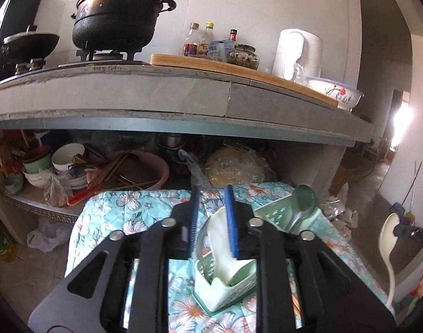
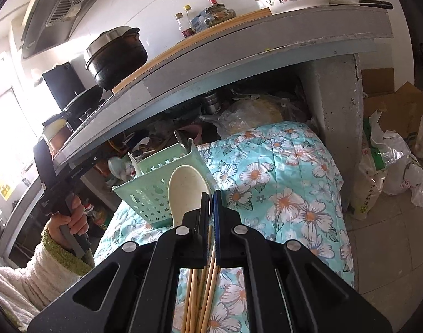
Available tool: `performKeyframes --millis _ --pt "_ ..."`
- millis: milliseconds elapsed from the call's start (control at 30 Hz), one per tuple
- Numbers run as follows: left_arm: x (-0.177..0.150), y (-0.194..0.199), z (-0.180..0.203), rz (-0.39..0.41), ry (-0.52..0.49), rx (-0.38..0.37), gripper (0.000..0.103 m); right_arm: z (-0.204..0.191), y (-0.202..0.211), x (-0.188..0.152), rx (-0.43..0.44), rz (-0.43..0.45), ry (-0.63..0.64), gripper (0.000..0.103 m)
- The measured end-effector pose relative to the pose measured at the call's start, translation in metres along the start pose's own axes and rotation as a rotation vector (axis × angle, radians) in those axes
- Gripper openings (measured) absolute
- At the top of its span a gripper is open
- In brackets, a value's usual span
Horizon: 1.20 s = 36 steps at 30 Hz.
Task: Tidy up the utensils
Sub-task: 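Open the left tool to drop the spoon into the holder while the right tool releases the ladle-spoon there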
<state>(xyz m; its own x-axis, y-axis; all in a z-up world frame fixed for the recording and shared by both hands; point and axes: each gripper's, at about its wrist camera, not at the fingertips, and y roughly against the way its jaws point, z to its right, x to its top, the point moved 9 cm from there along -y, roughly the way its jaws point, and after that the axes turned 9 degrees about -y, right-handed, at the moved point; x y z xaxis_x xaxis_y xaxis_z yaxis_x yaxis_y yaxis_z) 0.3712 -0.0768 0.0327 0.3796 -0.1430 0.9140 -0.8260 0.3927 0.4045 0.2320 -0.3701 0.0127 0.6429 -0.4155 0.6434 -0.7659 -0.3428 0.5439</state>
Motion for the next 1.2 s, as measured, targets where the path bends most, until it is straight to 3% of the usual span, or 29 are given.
performKeyframes --millis 167,333,600,733,900,1200 --pt "-0.001 0.017 -0.008 0.027 0.066 -0.034 0.034 -0.003 0.002 0.007 -0.001 0.013 0.000 0.003" --pt "-0.009 0.035 -0.014 0.035 0.110 -0.046 0.044 -0.018 0.011 0.030 0.002 0.085 0.030 0.003" --pt "-0.066 0.054 -0.016 -0.060 0.157 -0.040 0.068 -0.059 0.016 0.095 -0.008 0.254 0.109 0.003" --pt "-0.100 0.059 -0.012 -0.125 0.162 -0.054 0.071 -0.085 0.007 0.130 -0.036 0.328 0.167 0.003" --pt "-0.124 0.069 -0.015 -0.149 0.177 -0.060 0.072 -0.114 -0.021 0.159 -0.097 0.401 0.264 0.003" --pt "-0.131 0.074 -0.022 -0.137 0.162 -0.051 0.073 -0.131 -0.106 0.136 -0.256 0.365 0.472 0.003"
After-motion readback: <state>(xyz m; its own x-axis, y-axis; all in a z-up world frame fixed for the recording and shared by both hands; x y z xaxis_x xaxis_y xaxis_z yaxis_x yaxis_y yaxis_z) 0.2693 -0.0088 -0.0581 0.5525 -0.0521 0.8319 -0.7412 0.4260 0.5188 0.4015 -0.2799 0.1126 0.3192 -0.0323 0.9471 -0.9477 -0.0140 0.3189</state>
